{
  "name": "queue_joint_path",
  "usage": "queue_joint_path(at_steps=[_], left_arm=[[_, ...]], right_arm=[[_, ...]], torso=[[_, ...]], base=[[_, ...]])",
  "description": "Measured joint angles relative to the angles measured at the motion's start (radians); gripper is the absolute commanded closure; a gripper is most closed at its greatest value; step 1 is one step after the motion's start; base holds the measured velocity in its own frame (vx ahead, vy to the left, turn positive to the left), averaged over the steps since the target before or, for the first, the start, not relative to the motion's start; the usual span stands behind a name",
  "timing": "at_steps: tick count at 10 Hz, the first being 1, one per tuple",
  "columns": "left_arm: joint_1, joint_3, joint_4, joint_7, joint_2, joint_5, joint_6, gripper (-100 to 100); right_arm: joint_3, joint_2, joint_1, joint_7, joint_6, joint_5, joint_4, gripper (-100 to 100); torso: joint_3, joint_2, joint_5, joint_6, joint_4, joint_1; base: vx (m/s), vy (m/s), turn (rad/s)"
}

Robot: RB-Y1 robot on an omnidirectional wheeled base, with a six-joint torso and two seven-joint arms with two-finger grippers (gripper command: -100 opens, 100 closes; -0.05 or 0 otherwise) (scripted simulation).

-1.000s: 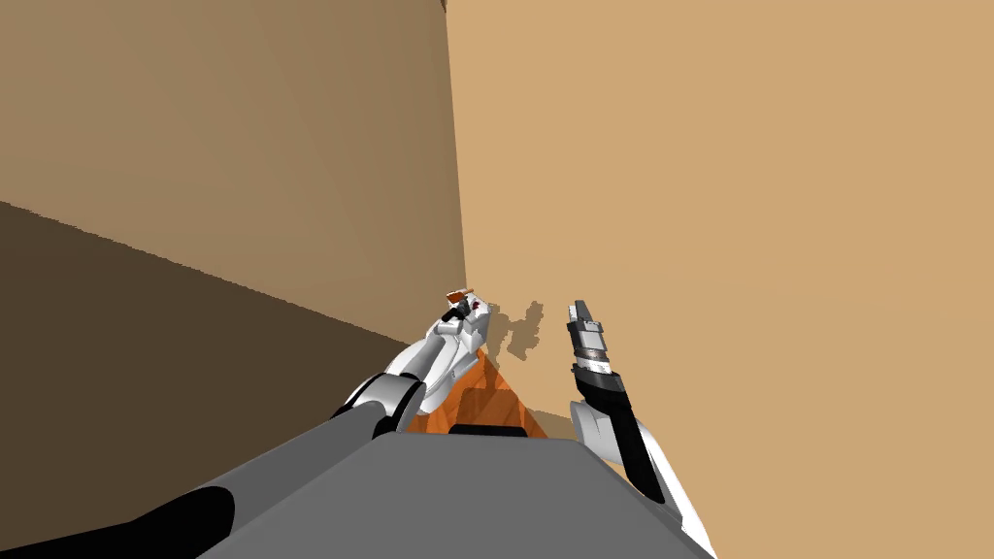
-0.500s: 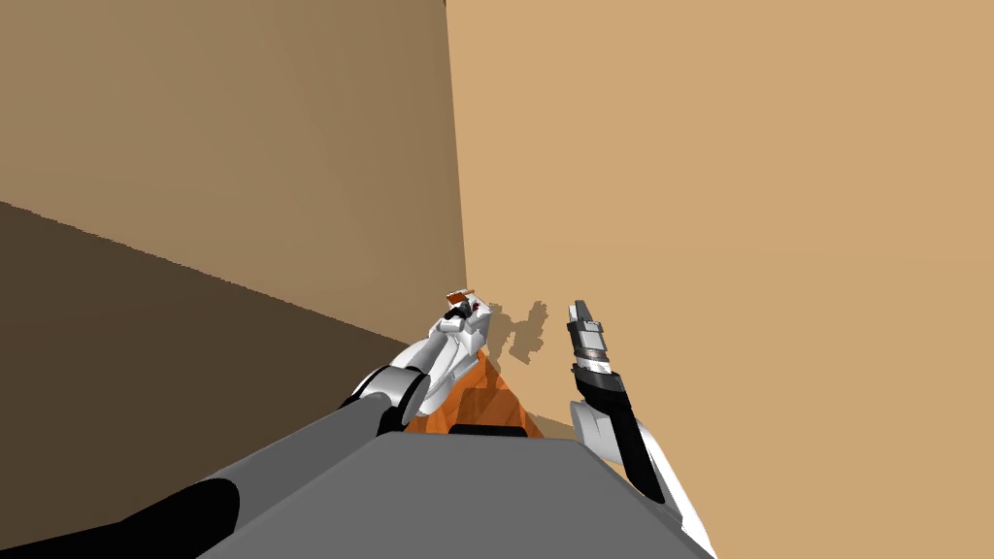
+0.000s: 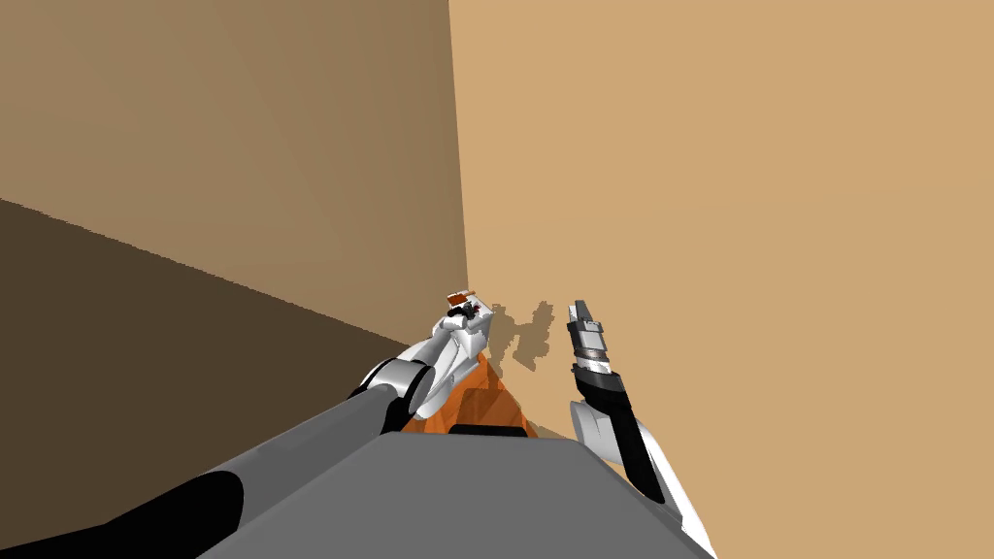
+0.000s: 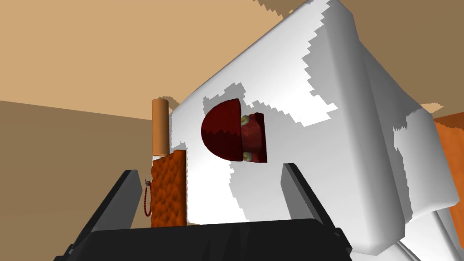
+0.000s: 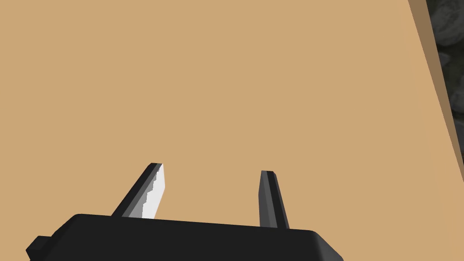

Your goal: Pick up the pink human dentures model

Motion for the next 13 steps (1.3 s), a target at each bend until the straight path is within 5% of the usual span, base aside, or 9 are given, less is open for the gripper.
queue_joint_path(at_steps=[4, 5, 6, 7, 11, 12, 13], left_arm=[[-0.055, 0.011, 0.081, 0.001, -0.013, 0.037, 0.037, -100], [-0.057, 0.011, 0.083, 0.0, -0.013, 0.04, 0.039, 0], [-0.057, 0.011, 0.083, 0.0, -0.013, 0.039, 0.039, -100], [-0.057, 0.011, 0.083, 0.0, -0.013, 0.039, 0.039, 100], [-0.057, 0.011, 0.083, 0.0, -0.013, 0.039, 0.038, 100], [-0.057, 0.011, 0.083, 0.0, -0.013, 0.039, 0.038, 0], [-0.057, 0.011, 0.083, 0.0, -0.013, 0.039, 0.038, 100]], right_arm=[[0.0, 0.0, 0.0, 0.0, 0.0, 0.0, 0.0, 0], [0.0, 0.0, 0.0, 0.0, 0.0, 0.0, 0.0, 0], [0.0, 0.0, 0.0, 0.0, 0.0, 0.0, 0.0, 0], [0.0, 0.0, 0.0, 0.0, 0.0, 0.0, 0.0, 0], [0.0, 0.0, 0.0, 0.0, 0.0, 0.0, 0.0, 0], [0.0, 0.0, 0.0, 0.0, 0.0, 0.0, 0.0, 0], [0.0, 0.0, 0.0, 0.0, 0.0, 0.0, 0.0, 0]], torso=[[0.0, 0.0, 0.0, 0.0, 0.0, 0.002], [0.001, 0.002, 0.0, 0.0, 0.0, 0.002], [0.002, 0.004, 0.001, 0.0, 0.001, 0.002], [0.003, 0.005, 0.001, 0.0, 0.001, 0.002], [0.003, 0.005, 0.001, 0.0, 0.001, 0.002], [0.003, 0.005, 0.001, 0.0, 0.001, 0.002], [0.003, 0.005, 0.001, 0.0, 0.001, 0.002]], base=[[0.06, -0.006, 0.042], [0.006, -0.001, -0.001], [0.0, 0.0, 0.0], [0.0, 0.0, 0.0], [0.0, 0.0, 0.0], [0.0, 0.0, 0.0], [0.0, 0.0, 0.0]])
